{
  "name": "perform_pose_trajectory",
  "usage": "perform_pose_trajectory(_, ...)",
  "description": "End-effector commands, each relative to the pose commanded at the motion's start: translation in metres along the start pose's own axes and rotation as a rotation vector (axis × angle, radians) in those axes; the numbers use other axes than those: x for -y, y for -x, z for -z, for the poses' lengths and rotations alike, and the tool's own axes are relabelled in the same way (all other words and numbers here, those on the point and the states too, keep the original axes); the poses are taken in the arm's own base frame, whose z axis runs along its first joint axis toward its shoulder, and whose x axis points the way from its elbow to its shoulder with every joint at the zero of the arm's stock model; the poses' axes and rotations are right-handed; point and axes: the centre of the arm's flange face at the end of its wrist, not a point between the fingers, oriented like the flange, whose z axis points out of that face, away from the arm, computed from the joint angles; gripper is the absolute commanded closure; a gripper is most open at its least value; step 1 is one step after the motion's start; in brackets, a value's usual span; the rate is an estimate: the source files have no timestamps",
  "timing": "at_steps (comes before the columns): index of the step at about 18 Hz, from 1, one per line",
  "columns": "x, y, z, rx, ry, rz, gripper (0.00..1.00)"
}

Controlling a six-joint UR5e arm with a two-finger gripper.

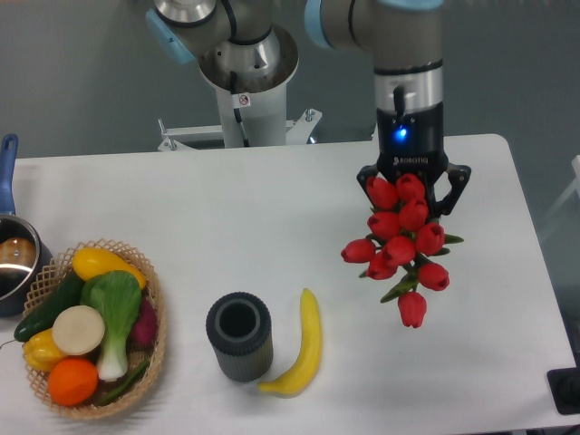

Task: Place the flowers on the table
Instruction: 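Lower the gripper with the tulips until the blooms touch the table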

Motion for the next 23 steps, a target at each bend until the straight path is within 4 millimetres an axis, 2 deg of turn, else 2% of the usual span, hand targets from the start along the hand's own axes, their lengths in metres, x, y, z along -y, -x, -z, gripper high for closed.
perform_pose_trajectory(8,-0.028,-0.022,-0.069,-0.039,0.230,-0.047,0.62)
perform_pose_trajectory(12,-0.038,-0.039,-0.097,-0.098,0.252,-0.041,0.62)
perform_pose_trajectory(23,-0.054,-0.060,-0.166,-0.201,0.318,-0.006,0.62)
